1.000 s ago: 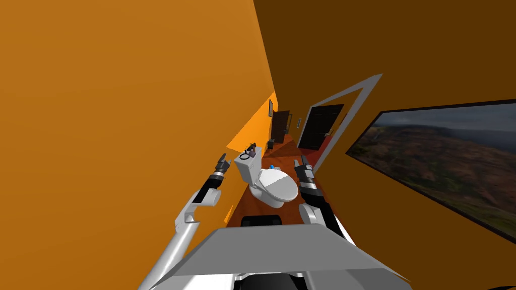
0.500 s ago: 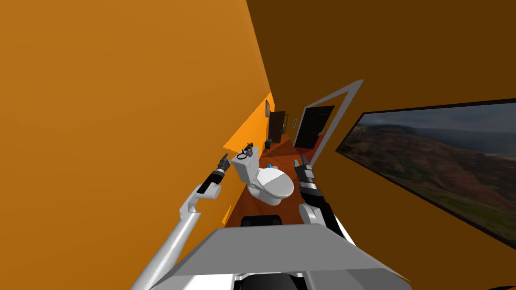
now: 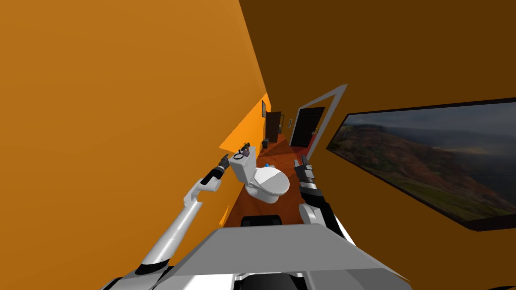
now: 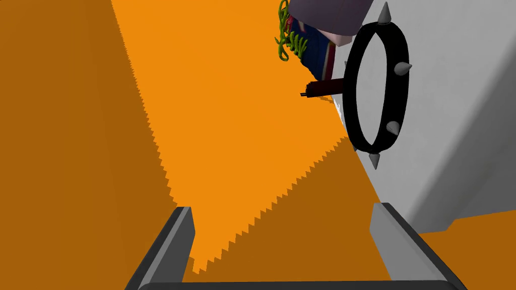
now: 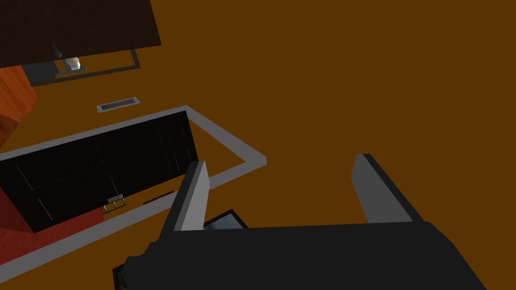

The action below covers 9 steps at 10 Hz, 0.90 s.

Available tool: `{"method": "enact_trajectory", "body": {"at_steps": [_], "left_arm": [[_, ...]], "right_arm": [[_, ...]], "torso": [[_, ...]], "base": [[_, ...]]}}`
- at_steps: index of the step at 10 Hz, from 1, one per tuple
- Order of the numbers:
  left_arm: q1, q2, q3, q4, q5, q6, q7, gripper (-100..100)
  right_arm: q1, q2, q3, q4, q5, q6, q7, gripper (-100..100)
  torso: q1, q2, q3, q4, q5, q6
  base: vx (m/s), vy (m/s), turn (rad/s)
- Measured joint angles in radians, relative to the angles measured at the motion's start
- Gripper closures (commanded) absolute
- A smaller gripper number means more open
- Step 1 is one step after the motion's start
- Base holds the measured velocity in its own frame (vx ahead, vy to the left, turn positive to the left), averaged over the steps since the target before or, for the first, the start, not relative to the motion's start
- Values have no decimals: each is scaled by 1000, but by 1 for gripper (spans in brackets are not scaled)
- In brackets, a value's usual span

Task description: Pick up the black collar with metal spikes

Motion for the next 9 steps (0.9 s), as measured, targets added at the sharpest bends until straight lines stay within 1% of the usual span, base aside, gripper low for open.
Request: {"method": "enact_trajectory", "body": {"at_steps": [1,2,3,4,5,6,7,8,9], "left_arm": [[-18,12,2,18,7,30,2,-100],[-20,15,2,21,8,51,3,-100],[-49,37,2,50,21,78,4,-100],[-67,48,1,75,27,103,5,-100],[-94,56,1,102,30,132,3,-100],[-106,69,1,122,39,159,3,-100],[-135,81,2,147,45,192,3,-100],[-150,92,3,169,52,222,3,-100],[-177,106,2,197,61,251,3,-100]], "right_arm": [[0,0,0,0,0,0,0,0],[0,0,0,0,0,0,0,0],[0,0,0,0,0,0,0,0],[0,0,0,0,0,0,0,0],[0,0,0,0,0,0,0,0],[0,0,0,0,0,0,0,0],[0,0,0,0,0,0,0,0],[0,0,0,0,0,0,0,0],[0,0,0,0,0,0,0,0]], "torso": [[1,0,0,0,0,-1],[1,-1,0,0,0,-1],[1,-1,-1,0,0,0],[1,-1,0,0,0,-1],[0,-1,0,0,0,0],[1,-1,0,0,0,-1],[1,-1,0,0,0,0],[1,-1,0,0,0,-1],[1,-1,0,0,0,0]], "base": [[-10,-4,14],[-21,-12,-150],[-25,-9,-79],[-28,-18,-100],[-21,-12,-76],[-26,-10,-160],[-22,-4,-71],[-23,-4,-134],[-16,1,-62]]}}
